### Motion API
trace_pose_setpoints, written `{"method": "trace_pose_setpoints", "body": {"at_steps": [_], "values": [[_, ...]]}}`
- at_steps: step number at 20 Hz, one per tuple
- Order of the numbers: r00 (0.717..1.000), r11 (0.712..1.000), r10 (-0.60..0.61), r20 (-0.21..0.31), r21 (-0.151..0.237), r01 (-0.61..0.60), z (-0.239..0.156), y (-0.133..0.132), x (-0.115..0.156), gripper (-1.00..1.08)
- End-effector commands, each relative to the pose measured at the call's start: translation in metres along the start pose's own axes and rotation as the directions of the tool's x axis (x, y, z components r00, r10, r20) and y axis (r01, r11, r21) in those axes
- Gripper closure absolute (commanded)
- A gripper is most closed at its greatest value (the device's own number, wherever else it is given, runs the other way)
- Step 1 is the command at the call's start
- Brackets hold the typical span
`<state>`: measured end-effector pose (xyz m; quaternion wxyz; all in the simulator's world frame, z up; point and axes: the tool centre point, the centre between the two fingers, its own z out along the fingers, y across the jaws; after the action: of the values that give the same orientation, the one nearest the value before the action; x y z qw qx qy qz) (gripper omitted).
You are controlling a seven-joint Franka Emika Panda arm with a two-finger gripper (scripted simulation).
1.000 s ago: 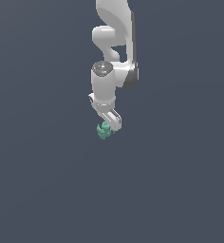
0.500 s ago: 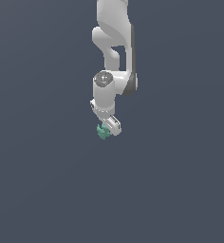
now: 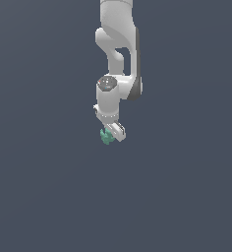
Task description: Pick up the object and move it to a goal position.
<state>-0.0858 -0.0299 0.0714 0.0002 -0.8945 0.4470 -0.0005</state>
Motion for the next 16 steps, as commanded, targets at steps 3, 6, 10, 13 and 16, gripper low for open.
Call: {"method": "trace_pose_setpoints", "body": {"at_steps": [3, 6, 10, 13, 16], "values": [[1.000, 1.000, 0.001, 0.000, -0.001, -0.001, 0.001, 0.001, 0.000, 1.08], [1.000, 1.000, 0.001, 0.000, 0.000, -0.001, -0.001, 0.000, 0.000, 1.08], [1.000, 1.000, 0.001, 0.000, 0.000, -0.001, -0.009, -0.006, -0.002, 1.08], [1.000, 1.000, 0.001, 0.000, 0.000, -0.001, -0.020, -0.013, -0.005, 1.08], [1.000, 1.000, 0.001, -0.001, -0.001, -0.001, -0.035, -0.024, -0.008, 1.08]]}}
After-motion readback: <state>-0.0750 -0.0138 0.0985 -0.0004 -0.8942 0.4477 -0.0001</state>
